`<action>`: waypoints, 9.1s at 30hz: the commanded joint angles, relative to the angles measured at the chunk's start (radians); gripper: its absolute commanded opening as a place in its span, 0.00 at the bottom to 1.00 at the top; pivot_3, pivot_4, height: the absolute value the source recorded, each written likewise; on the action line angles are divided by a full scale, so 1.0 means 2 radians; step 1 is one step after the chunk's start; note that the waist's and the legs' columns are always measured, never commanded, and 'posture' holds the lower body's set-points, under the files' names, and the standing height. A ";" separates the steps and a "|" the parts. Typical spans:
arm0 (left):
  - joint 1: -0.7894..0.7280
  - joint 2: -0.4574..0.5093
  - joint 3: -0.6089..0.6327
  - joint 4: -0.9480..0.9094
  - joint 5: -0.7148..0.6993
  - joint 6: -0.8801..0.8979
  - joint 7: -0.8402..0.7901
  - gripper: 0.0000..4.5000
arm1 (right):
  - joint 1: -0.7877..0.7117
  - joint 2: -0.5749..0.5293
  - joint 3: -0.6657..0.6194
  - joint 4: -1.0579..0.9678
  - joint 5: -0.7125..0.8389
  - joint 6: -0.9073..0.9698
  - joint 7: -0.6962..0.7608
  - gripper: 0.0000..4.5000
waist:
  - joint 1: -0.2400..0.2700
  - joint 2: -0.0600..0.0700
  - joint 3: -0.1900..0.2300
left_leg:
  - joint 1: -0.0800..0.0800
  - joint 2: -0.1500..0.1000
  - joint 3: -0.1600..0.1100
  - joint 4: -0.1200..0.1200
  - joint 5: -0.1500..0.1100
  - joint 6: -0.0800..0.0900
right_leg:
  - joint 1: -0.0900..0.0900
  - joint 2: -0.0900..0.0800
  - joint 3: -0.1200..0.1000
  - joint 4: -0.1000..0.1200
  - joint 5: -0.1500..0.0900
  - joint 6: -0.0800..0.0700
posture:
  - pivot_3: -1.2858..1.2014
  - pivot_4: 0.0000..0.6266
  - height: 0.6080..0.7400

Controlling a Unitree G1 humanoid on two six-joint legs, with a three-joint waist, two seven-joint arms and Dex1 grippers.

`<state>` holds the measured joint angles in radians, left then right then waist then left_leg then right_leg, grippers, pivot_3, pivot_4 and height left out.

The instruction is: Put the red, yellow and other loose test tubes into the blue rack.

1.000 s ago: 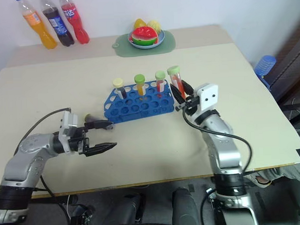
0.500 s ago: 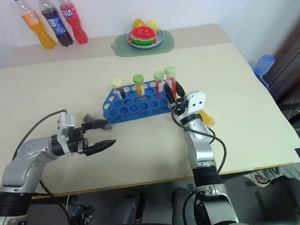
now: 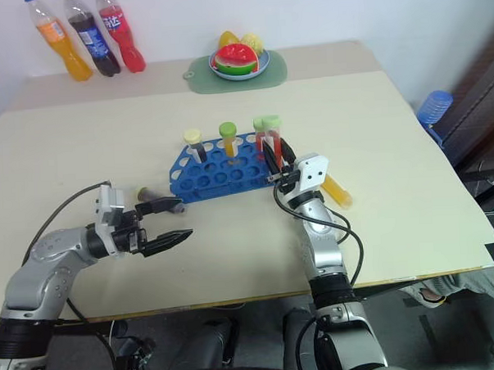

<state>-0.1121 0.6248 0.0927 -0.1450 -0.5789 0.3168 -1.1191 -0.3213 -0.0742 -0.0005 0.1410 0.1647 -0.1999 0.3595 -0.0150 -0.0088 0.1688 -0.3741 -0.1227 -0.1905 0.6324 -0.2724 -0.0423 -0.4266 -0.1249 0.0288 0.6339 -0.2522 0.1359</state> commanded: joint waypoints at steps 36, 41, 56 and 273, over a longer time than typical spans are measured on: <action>0.029 -0.012 -0.023 -0.014 0.014 -0.029 -0.005 1.00 | -0.018 -0.501 0.018 -0.251 0.233 0.786 0.169 0.95 | 0.013 0.000 0.000 | -0.001 0.001 0.004 0.004 -0.003 0.006 | 0.002 0.000 0.000 -0.002 0.001 0.001 | 0.52 0.24 1.00; 0.028 -0.013 -0.028 -0.013 0.015 -0.030 -0.006 1.00 | -0.068 -0.472 0.019 -0.237 0.241 0.857 0.159 0.95 | 0.014 0.000 0.000 | -0.002 0.001 0.004 0.005 -0.003 0.006 | 0.002 0.000 0.000 -0.002 0.001 0.001 | 0.52 0.24 1.00; 0.025 -0.011 -0.030 -0.004 0.021 -0.035 -0.010 1.00 | 0.011 -0.482 0.063 -0.298 0.164 0.750 0.119 0.18 | 0.014 -0.003 -0.002 | -0.002 0.000 0.003 0.007 -0.004 0.006 | 0.002 0.000 0.000 -0.002 0.002 0.002 | 0.52 0.24 1.00; 0.024 -0.029 -0.020 -0.013 0.005 -0.045 0.016 1.00 | -0.155 0.101 0.056 0.282 -0.047 -0.186 0.002 0.18 | -0.015 0.000 -0.001 | 0.001 0.007 0.009 -0.001 0.000 0.000 | -0.004 0.007 0.007 -0.001 0.005 -0.002 | 0.52 0.24 1.00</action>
<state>-0.0714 0.5684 0.0361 -0.1429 -0.5626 0.2473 -1.0860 -0.6445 0.1179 0.1102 0.7291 0.0699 -0.5632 0.3561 -0.0446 -0.0091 0.1668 -0.3720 -0.1091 -0.1722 0.6305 -0.2733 -0.0430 -0.4337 -0.1117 0.0433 0.6326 -0.2430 0.1311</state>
